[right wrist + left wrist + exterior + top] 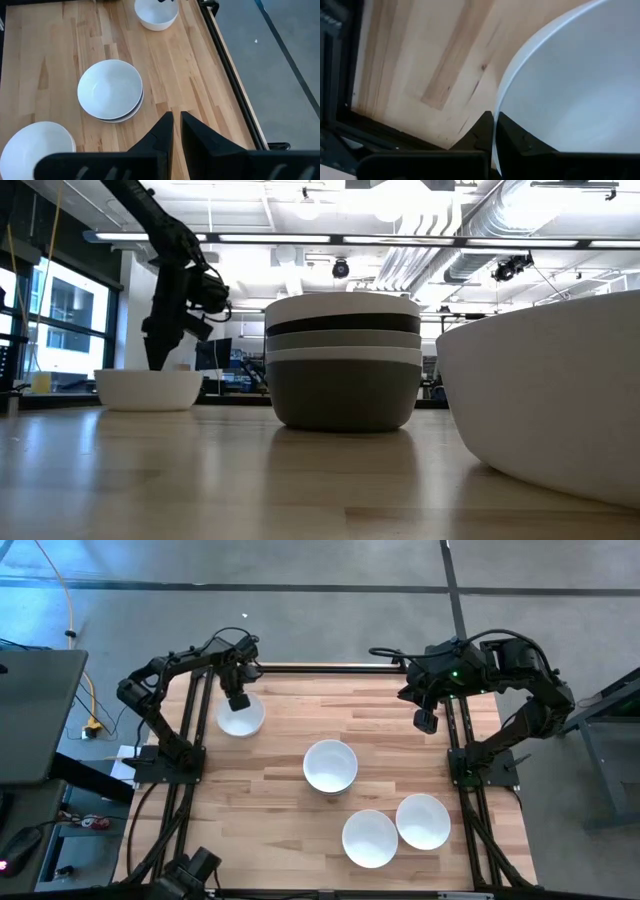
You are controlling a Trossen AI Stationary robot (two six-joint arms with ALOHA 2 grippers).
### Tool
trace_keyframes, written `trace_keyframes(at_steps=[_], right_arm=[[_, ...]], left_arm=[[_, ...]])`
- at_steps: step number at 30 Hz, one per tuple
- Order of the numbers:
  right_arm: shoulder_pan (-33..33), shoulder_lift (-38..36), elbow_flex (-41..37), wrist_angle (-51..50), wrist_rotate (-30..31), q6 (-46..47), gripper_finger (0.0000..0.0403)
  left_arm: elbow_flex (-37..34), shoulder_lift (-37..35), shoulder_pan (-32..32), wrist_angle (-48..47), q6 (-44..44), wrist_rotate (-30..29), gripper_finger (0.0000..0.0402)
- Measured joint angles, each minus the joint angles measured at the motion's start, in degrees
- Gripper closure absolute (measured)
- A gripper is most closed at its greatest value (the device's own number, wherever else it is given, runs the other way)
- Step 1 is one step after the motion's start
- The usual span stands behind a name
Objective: Nest bowls inside each other
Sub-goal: Stack the white bowl on top of the white bowl
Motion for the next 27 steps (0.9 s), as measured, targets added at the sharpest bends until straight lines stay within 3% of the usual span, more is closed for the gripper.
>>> trace_keyframes(at_steps=[6,13,27], right_arm=[[0.0,0.0,0.0,0.2,0.0,-0.5,0.0379],[0.0,0.0,0.0,0.4,0.0,-0.9,0.0379],[0.0,0.0,0.0,0.5,-0.1,-0.8,0.0379]], left_arm=[[2.8,0.0,0.0,-0.7,-10.2,3.1,0.0401],[7.5,0.0,-1.3,-5.5,-18.1,11.9,0.0401],[20.7,0.0,-13.0,-19.3,-27.3,19.2,0.0401]])
